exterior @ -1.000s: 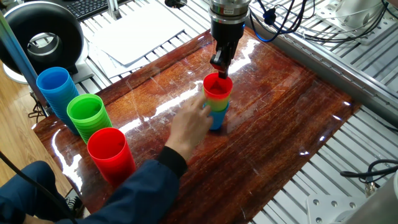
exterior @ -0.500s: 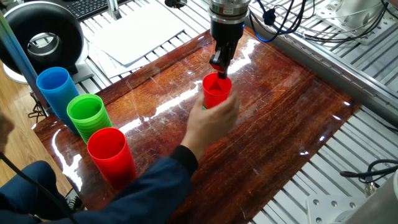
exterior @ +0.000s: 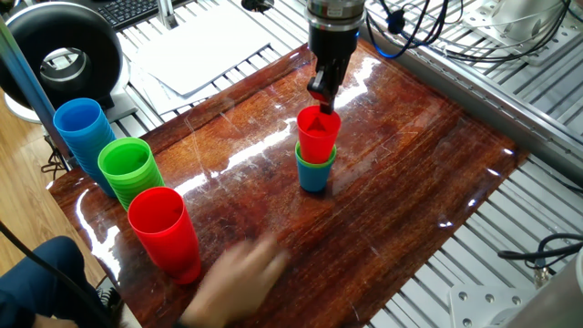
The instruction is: Pick up the cup
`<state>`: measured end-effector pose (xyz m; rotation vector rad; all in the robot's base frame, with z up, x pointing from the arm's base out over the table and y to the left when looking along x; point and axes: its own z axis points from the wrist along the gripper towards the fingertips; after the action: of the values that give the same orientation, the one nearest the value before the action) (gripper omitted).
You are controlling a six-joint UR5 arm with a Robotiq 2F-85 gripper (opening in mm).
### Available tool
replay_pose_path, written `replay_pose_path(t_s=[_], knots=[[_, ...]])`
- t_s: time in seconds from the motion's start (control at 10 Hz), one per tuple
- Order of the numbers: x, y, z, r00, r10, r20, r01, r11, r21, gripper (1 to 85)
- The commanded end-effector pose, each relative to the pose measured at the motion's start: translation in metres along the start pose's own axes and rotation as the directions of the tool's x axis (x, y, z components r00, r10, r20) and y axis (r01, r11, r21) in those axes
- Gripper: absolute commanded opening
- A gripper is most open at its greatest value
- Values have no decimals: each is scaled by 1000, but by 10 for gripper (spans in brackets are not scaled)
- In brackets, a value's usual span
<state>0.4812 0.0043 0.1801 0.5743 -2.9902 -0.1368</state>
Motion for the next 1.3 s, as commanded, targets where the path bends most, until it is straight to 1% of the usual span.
replay_pose_path(t_s=[0.0,0.4,0.5,0.6,0.7,0.9,1.0,1.1,1.2], knots=[[7,5,-21,1000,2,-18,-2,1000,-15,13],[17,12,-48,999,6,-40,-7,1000,-17,13],[18,13,-55,999,6,-41,-7,1000,-18,13],[14,14,-60,999,4,-33,-5,1000,-18,13],[8,10,-62,1000,-10,-14,10,1000,4,13],[-1,17,-67,1000,-14,19,14,1000,5,13],[-4,21,-72,999,-4,32,4,1000,9,13],[-7,23,-77,999,1,50,-2,1000,23,13],[-7,20,-79,998,-1,62,-1,999,34,13]])
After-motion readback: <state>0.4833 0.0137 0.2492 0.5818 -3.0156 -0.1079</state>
